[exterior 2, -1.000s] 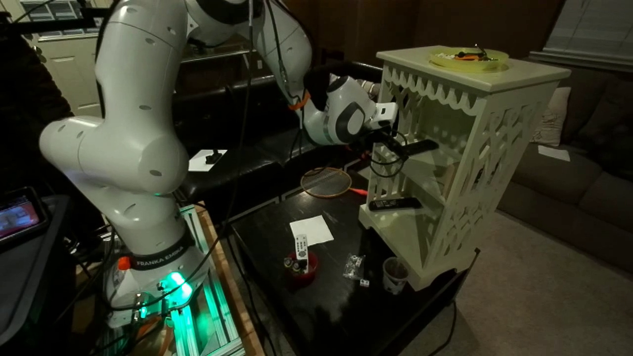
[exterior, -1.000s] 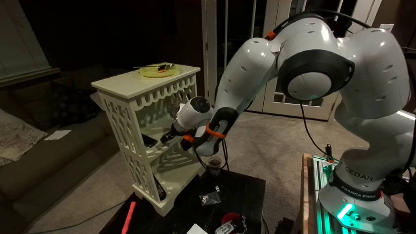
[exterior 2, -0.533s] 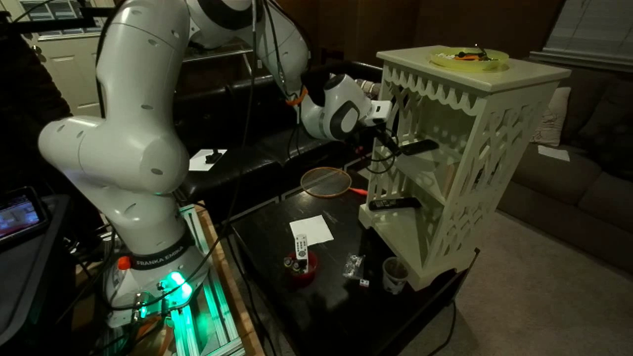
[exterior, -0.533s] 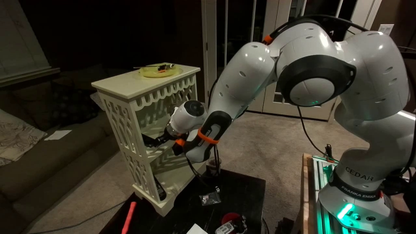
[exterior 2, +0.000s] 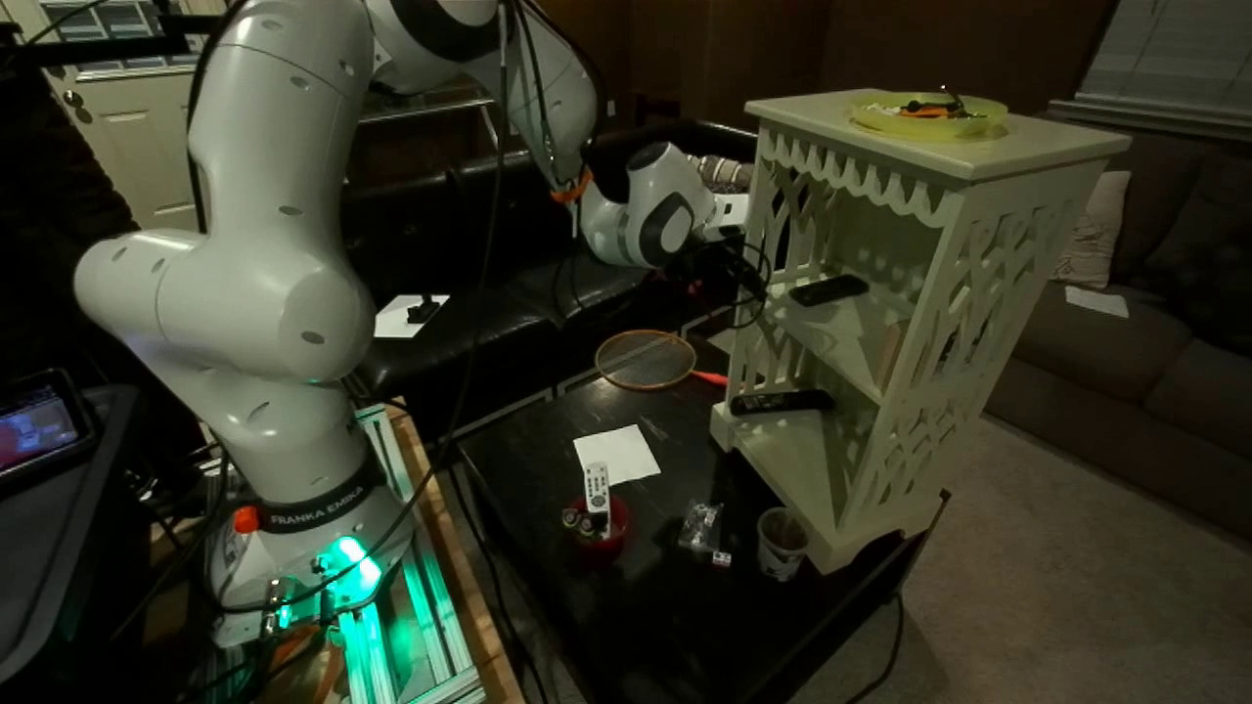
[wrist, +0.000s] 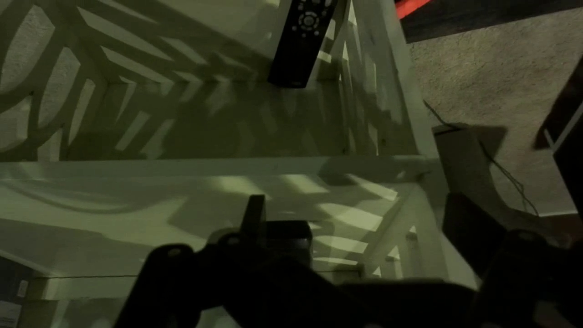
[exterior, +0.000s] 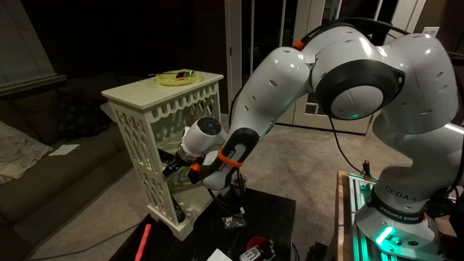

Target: Move the remote to the surface above the top shelf

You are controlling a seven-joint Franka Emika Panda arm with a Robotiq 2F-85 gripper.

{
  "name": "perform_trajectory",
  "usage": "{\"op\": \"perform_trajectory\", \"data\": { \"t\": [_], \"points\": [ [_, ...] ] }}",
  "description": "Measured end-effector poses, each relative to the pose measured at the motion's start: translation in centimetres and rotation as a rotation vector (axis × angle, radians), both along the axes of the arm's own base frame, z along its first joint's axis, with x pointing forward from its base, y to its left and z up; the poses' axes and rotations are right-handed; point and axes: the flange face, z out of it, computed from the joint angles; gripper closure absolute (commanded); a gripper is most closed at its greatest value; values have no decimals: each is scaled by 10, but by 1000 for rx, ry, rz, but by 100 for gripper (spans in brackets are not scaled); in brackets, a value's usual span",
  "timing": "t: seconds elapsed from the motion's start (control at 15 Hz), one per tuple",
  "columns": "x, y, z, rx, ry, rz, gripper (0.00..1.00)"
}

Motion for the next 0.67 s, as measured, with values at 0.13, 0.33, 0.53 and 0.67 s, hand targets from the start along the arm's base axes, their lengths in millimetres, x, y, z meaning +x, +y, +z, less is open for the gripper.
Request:
{"op": "perform_trajectory", "data": {
  "t": [0.13,0.33,0.53,0.67],
  "points": [
    [3,-7,1,-12,14,-6,0],
    [3,-15,0,-36,46,-7,0],
    [5,-18,12,-29,60,-2,0],
    [9,-21,30,2,73,-9,0]
  ]
}}
